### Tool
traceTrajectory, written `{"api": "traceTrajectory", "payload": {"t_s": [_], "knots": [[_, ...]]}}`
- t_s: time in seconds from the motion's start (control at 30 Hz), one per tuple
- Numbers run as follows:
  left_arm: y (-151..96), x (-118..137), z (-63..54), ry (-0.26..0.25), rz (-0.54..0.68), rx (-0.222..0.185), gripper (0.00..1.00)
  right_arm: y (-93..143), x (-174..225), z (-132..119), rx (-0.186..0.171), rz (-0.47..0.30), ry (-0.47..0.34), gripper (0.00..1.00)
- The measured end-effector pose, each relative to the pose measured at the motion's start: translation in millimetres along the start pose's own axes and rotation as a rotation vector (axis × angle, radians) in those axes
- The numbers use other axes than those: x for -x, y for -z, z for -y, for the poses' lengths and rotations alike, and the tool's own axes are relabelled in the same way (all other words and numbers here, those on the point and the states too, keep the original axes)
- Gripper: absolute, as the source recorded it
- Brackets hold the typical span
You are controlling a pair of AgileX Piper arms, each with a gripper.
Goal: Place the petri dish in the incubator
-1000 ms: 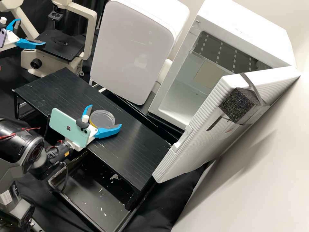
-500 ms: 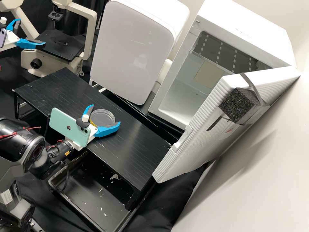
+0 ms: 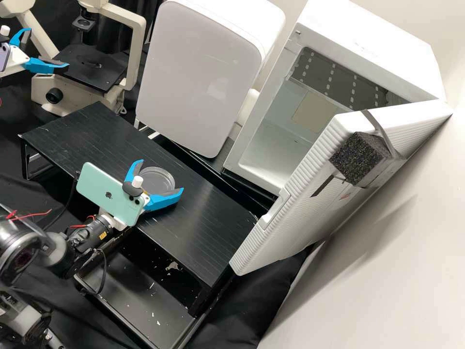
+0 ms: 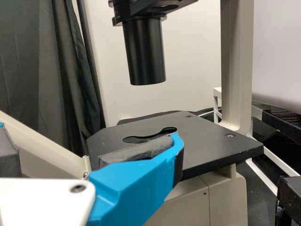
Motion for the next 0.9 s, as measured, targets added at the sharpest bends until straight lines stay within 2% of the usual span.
{"api": "traceTrajectory", "payload": {"t_s": [0.13, 0.2, 0.4, 0.53, 0.7, 0.9], "knots": [[0, 0, 0.0, 0.0, 0.0, 0.0, 1.0, -1, 3, -17, -0.032, -0.013, -0.07, 0.0], [0, 0, 0.0, 0.0, 0.0, 0.0, 1.0, -4, 1, -24, -0.033, -0.01, -0.095, 0.0], [0, 0, 0.0, 0.0, 0.0, 0.0, 1.0, -19, -26, -49, -0.015, 0.046, -0.193, 0.0], [0, 0, 0.0, 0.0, 0.0, 0.0, 1.0, -34, -52, -72, 0.019, 0.088, -0.277, 0.0], [0, 0, 0.0, 0.0, 0.0, 0.0, 1.0, -53, -77, -106, 0.023, 0.149, -0.394, 0.0], [0, 0, 0.0, 0.0, 0.0, 0.0, 1.0, -65, -104, -137, 0.037, 0.179, -0.477, 0.0]]}}
